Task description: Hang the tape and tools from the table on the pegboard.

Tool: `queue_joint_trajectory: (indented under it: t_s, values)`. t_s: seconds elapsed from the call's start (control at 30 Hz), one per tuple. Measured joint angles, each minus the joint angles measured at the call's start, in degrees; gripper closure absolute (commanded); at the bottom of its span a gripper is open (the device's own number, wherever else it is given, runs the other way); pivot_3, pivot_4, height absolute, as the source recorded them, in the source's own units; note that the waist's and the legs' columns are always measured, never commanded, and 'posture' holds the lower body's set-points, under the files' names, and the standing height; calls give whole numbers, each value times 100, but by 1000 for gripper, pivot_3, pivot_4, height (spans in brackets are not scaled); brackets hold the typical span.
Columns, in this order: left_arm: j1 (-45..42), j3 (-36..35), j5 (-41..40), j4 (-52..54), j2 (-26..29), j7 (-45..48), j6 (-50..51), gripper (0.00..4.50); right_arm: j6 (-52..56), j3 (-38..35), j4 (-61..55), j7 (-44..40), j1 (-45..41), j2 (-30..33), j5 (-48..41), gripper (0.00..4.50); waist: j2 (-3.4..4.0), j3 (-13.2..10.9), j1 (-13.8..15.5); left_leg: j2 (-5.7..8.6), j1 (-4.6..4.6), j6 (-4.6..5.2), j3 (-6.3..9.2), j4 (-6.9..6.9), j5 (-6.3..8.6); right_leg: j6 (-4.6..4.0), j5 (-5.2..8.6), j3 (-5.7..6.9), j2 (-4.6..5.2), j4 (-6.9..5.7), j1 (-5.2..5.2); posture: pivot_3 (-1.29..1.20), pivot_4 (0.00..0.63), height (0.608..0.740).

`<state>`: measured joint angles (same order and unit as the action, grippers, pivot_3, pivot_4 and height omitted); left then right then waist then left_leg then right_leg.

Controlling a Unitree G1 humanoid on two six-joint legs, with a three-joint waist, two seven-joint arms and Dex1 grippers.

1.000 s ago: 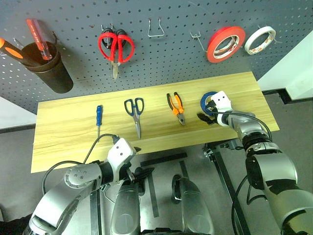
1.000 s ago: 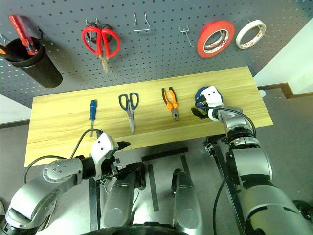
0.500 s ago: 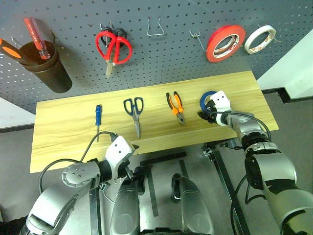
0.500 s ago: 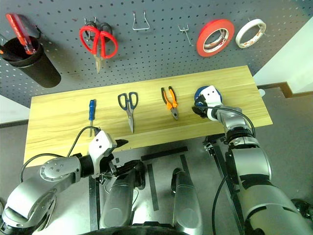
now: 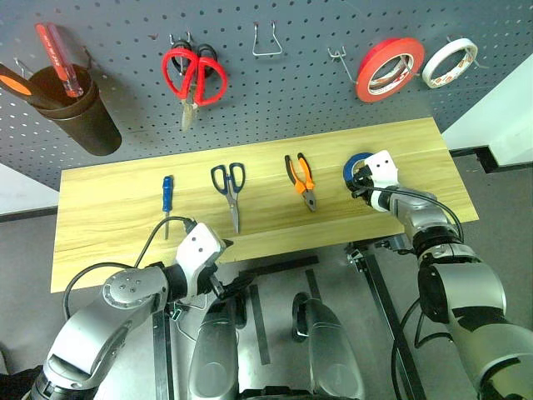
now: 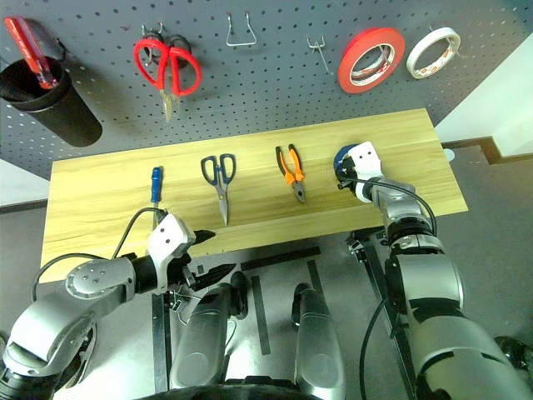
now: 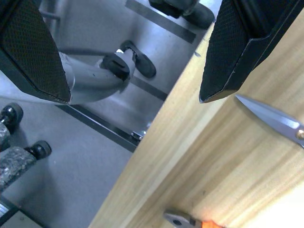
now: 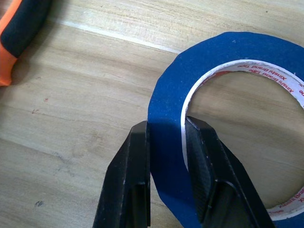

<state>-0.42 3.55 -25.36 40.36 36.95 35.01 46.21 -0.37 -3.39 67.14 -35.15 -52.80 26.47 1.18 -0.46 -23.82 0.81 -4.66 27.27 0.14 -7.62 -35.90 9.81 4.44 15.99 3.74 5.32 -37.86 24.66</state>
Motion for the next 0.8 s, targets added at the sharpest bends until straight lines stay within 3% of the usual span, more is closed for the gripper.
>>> queue_joint_trajectory:
  t_s: [0.17, 0.33, 0.57, 0.8]
  values:
    - [-85, 22, 28, -261, 101, 188, -231, 0, 127, -217, -1197, -544, 803, -39, -460, 3799, 0, 0, -2, 1, 4, -24, -6, 17, -14, 8, 2, 0, -3, 3, 9, 95, 409, 717]
    - [-286, -18, 110, -613, 199, 400, -579, 0, 965, -224, -3609, -939, 2067, -87, -1057, 3800, 0, 3, 5, 11, 14, -44, -9, 33, -27, 14, 5, -1, 1, 3, 24, 91, 371, 717]
    - [-505, -125, 120, -1095, 253, 707, -1144, 0, 2089, -581, -6780, -630, 3301, -57, -1926, 3801, -6, 22, 4, 15, 19, -49, -9, 41, -27, 15, 5, -1, 6, 6, 31, 79, 333, 717]
    - [-596, -226, 115, -1354, 255, 949, -1415, 0, 2779, -1042, -9001, -56, 4079, -65, -2883, 3802, -14, 38, 2, 20, 21, -53, -10, 68, -31, 16, 4, 0, 5, 29, 31, 65, 321, 717]
